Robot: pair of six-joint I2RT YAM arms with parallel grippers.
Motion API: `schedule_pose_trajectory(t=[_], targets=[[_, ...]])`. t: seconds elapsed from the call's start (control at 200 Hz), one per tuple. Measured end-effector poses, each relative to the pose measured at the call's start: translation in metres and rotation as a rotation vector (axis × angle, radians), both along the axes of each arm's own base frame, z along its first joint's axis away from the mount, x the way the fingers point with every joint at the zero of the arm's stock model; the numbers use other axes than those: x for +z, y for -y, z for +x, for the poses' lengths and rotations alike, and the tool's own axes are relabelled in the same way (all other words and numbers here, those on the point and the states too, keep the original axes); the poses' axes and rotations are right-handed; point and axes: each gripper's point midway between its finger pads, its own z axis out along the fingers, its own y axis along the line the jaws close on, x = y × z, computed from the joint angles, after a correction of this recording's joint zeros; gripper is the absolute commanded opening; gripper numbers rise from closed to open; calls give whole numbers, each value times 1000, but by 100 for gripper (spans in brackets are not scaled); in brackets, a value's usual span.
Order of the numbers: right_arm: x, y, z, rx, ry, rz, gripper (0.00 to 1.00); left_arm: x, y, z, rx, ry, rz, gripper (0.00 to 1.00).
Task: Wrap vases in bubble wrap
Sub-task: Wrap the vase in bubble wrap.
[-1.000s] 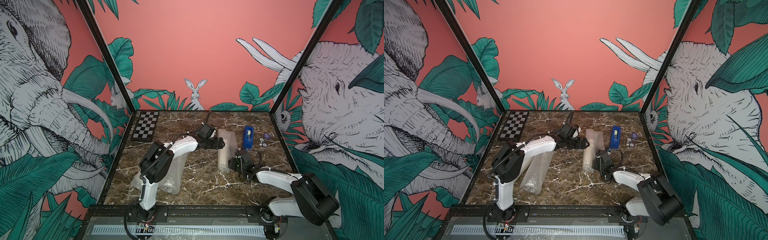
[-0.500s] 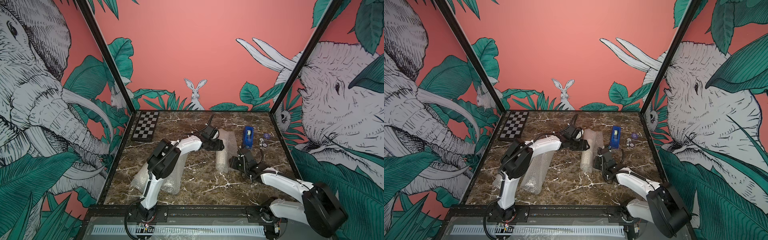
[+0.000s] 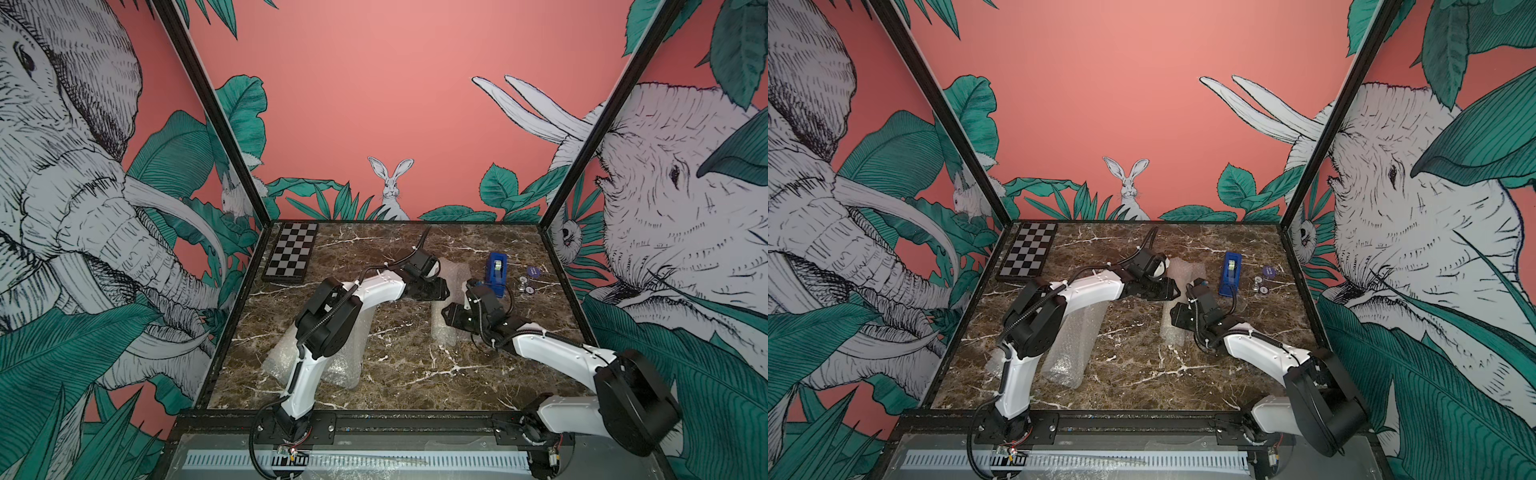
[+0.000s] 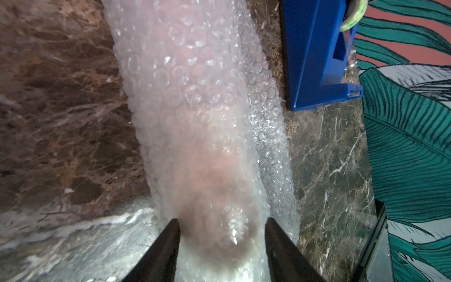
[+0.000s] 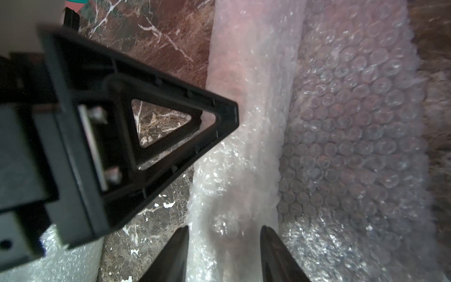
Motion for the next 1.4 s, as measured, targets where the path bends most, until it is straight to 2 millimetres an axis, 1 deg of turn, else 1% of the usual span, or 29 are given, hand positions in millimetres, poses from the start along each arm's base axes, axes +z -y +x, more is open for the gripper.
schedule_pose_trajectory(t=[0.075, 0.145, 0.23, 0.385, 0.545, 0.63, 0.795, 0.93, 1.015, 1.09, 1.23, 1.355, 1.4], targets=[[-4, 0, 1, -1, -10, -15, 46, -1, 1, 0, -2, -2, 0, 57], [-7, 4, 2, -13, -15, -40, 45, 1, 2, 0, -4, 0, -4, 57], [-9, 9, 3, -29, -12, -61, 43, 2, 3, 0, -5, 2, -6, 61], [-9, 15, 4, -50, -5, -74, 38, 1, 1, 1, -4, 12, 8, 74], [-9, 28, 2, -84, 7, -76, 37, 4, 0, 4, -4, 37, 14, 80], [-11, 38, 1, -110, 12, -84, 36, 6, 0, 5, -3, 46, 11, 80], [-15, 52, 0, -149, 9, -109, 36, 8, 2, 6, -9, 47, 7, 76], [-18, 58, 0, -167, 1, -128, 36, 16, 11, 8, -25, 60, -9, 74], [-19, 61, -1, -168, -2, -135, 38, 19, 19, 8, -42, 73, -15, 72], [-20, 63, 0, -168, -6, -137, 41, 14, 24, 7, -55, 73, -8, 69], [-20, 69, 1, -165, -20, -127, 44, -8, 23, 5, -66, 47, 44, 65], [-21, 74, 1, -158, -47, -88, 50, -7, 25, 5, -70, 57, 51, 64], [-22, 76, 2, -159, -49, -68, 50, -7, 25, 5, -70, 58, 53, 64]])
